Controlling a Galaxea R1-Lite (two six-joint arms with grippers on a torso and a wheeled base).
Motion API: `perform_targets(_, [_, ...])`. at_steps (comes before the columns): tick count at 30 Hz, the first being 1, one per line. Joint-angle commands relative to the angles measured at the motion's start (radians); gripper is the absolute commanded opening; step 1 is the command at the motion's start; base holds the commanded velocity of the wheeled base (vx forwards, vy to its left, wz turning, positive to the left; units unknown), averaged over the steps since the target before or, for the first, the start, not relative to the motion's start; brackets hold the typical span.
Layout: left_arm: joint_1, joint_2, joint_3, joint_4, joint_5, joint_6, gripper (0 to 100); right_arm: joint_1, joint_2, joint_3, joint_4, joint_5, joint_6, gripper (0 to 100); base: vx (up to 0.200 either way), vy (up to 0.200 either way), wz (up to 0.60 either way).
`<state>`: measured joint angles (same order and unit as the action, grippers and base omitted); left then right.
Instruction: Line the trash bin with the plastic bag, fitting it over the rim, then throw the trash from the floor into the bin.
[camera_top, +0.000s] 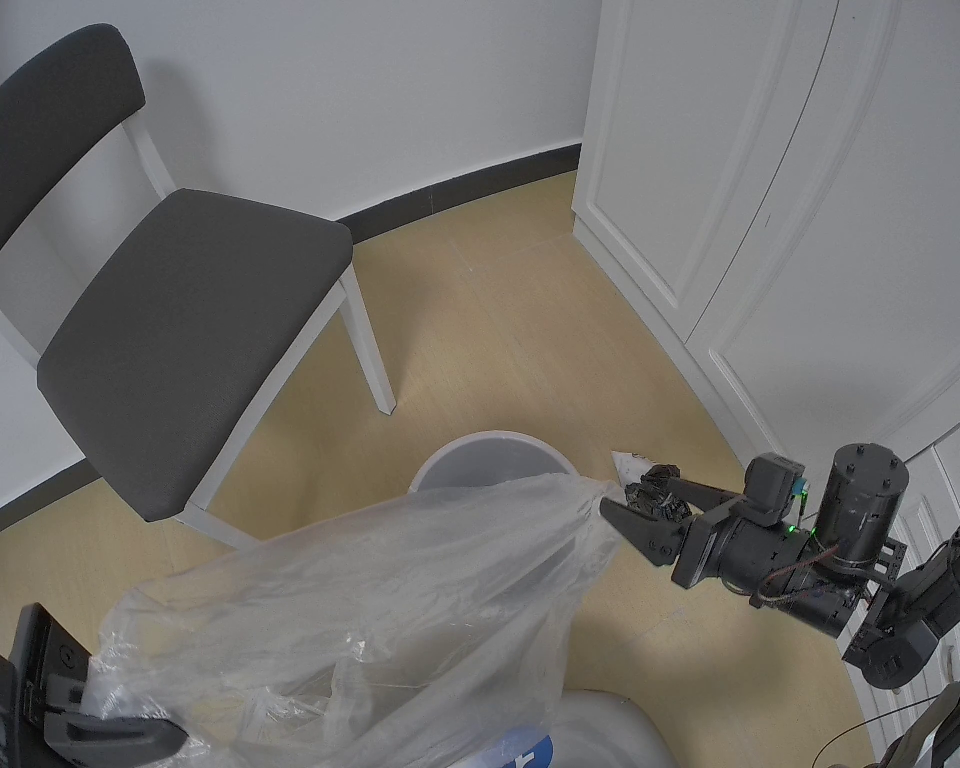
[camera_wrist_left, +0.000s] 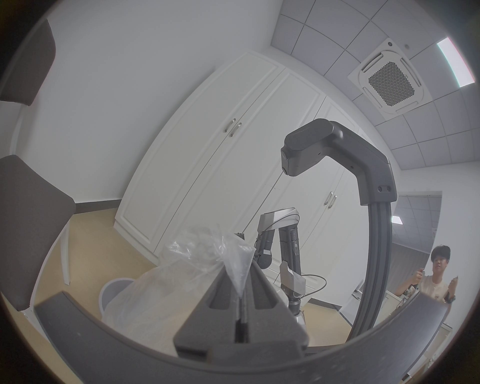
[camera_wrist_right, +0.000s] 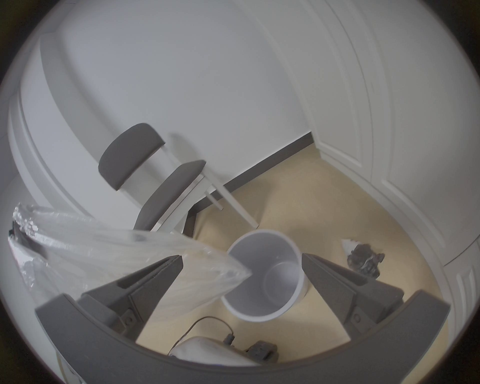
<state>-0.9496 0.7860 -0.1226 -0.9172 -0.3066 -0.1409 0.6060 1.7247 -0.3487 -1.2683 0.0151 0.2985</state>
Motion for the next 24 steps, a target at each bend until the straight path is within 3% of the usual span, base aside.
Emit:
perform_targets(1, [0.000, 0.003, 0.000, 0.000, 0.000, 0.000, 0, 0.057, 0.030, 0.024, 0.000, 0.000, -0.001, 100, 0.000, 0.000, 0.00])
perform_targets(11, [-0.001, 0.001, 0.000, -0.002, -0.002, 0.000, 0, 0.084, 0.177, 0.025, -0.031, 0.006, 0.008, 100, 0.000, 0.000, 0.00])
perform_targets(16, [-0.001, -0.002, 0.000, -0.002, 0.000, -0.002, 0, 0.097, 0.185, 0.066, -0.056, 0.072, 0.008, 100, 0.000, 0.000, 0.00])
perform_targets(20, [-0.005, 0.001, 0.000, -0.002, -0.002, -0.032, 0, 0.135, 0.199, 0.102, -0.109, 0.097, 0.008, 100, 0.000, 0.000, 0.00])
perform_targets(24, [-0.006, -0.005, 0.000, -0.003, -0.020, -0.054, 0, 0.124, 0.265, 0.100, -0.204, 0.091, 0.011, 100, 0.000, 0.000, 0.00])
